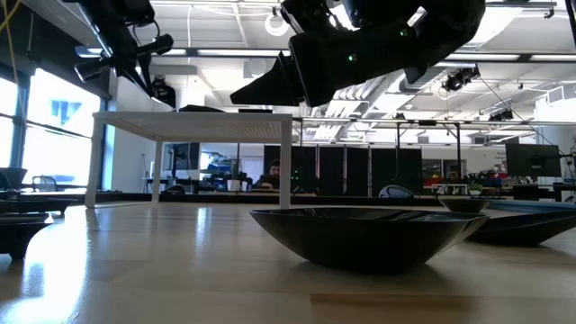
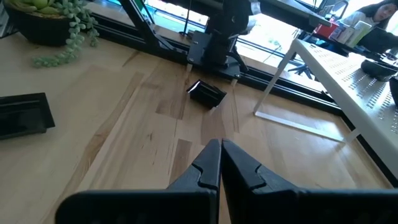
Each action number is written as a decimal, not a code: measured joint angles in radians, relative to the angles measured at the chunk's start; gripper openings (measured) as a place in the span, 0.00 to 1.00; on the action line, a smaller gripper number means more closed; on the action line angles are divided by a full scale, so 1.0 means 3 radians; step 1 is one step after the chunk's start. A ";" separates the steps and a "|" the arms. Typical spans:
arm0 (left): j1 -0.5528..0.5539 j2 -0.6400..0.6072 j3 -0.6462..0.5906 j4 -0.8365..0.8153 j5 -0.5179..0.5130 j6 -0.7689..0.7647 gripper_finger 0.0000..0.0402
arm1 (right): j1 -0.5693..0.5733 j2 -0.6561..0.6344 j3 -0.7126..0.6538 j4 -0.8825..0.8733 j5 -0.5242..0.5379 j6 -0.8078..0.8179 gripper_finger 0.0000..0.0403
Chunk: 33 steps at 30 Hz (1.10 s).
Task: Pick & Place Mini shaped plates
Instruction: Stack the drop-shaped plate on top of the drop-shaped plate on the shelf
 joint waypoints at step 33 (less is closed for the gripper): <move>0.0113 0.0006 -0.0001 -0.0250 0.0140 0.0154 0.00 | 0.0000 0.0001 0.0000 0.0018 -0.0009 0.0018 0.00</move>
